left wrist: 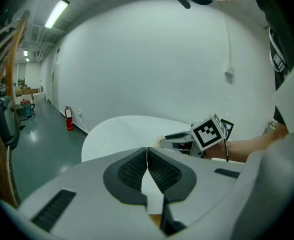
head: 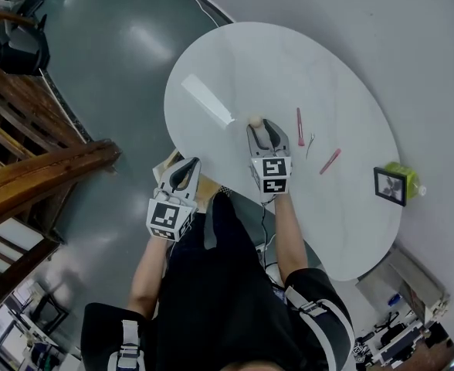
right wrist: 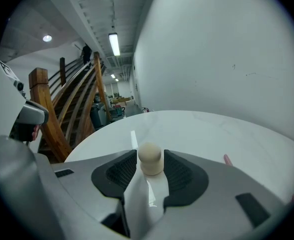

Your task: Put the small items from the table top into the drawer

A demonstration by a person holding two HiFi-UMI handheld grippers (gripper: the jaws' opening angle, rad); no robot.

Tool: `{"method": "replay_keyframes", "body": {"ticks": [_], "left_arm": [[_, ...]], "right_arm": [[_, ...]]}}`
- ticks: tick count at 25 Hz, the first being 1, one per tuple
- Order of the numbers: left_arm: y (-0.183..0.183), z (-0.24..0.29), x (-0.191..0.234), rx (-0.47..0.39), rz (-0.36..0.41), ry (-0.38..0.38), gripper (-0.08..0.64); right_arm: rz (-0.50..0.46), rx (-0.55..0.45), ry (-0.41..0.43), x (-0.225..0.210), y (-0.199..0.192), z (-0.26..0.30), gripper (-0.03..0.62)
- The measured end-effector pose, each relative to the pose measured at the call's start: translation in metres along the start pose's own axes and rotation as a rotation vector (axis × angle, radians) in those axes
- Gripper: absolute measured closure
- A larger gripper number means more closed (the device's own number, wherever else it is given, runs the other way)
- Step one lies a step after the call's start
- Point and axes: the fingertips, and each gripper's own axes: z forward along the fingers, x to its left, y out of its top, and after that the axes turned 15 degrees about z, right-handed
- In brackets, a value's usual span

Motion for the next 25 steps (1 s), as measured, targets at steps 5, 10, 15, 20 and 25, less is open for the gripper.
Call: {"method": "replay_keyframes", "body": {"ticks": [5,10,15,20,25], "left_arm": [[-0.001,-0.002,0.005,-0.001,-0.01,0.008,0.54],[-0.002,-0.007,0.004,-0.005,-0.012,0.01,0.54],[0.0,-0.019,0.009,-0.018,-0.008,0.025,0.54],[0.004,-0.034,0.014,-0.036,-0.005,0.056,0.54],[0.006,-0.055,0.018,-0.057,-0.009,0.095,0.54]], "right_arm": [[-0.013,-0.004,-0.02,-0.002,0.002,0.002,0.433],[-0.019,-0.006,-0.025,-0.001,0.001,-0.002,0.442],[-0.033,-0.03,-0.019,0.011,0.01,-0.014,0.443],[-0.053,-0.06,0.009,0.029,0.022,-0.032,0.445],[-0.098,-0.092,0.069,0.063,0.03,-0.054,0.445]]}}
